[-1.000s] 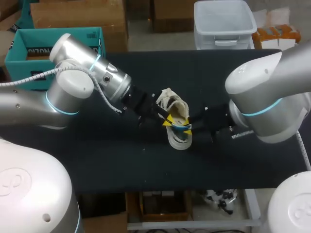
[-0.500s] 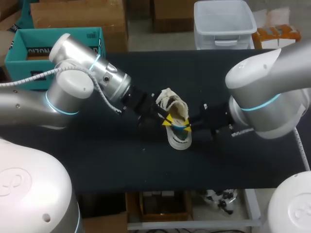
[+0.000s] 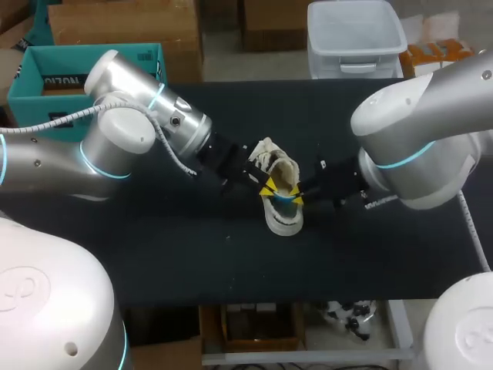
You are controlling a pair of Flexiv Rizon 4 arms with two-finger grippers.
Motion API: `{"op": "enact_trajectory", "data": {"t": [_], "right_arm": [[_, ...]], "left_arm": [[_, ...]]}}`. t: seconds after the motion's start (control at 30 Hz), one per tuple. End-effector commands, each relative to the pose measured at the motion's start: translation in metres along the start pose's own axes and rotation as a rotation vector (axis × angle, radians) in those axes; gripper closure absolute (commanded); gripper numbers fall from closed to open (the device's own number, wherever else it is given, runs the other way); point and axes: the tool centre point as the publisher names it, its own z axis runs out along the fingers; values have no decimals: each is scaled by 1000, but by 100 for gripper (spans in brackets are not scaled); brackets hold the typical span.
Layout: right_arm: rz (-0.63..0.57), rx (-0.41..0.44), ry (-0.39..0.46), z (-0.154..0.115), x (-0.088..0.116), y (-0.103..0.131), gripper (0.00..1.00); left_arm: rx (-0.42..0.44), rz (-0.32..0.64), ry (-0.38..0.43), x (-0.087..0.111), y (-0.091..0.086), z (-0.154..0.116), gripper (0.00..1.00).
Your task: Open the shoe tongue, take the insole out of the shoe, put the insole back into the shoe, and pack the shoe into the shoebox
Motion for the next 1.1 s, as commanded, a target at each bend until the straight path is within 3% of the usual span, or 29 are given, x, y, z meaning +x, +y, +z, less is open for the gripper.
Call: {"op": "enact_trajectory", "data": {"t": [0.03,0.07,0.13,0.33,0.7,1.1], "right_arm": [[-3,-2,-14,8,7,3,100],[-5,-7,-17,9,7,2,100],[-7,-18,-23,9,7,0,100],[-14,-61,-41,13,4,-5,100],[-34,-179,-94,16,-8,-20,100],[-52,-297,-151,-2,-22,-1,100]], "left_arm": [[16,-9,16,-1,0,-4,46],[24,-14,20,0,-1,-7,24],[35,-24,29,0,-3,-13,0],[90,-64,49,-1,-13,-34,0],[177,-286,154,-19,-25,-79,0],[179,-298,154,-17,-39,-98,0]]}}
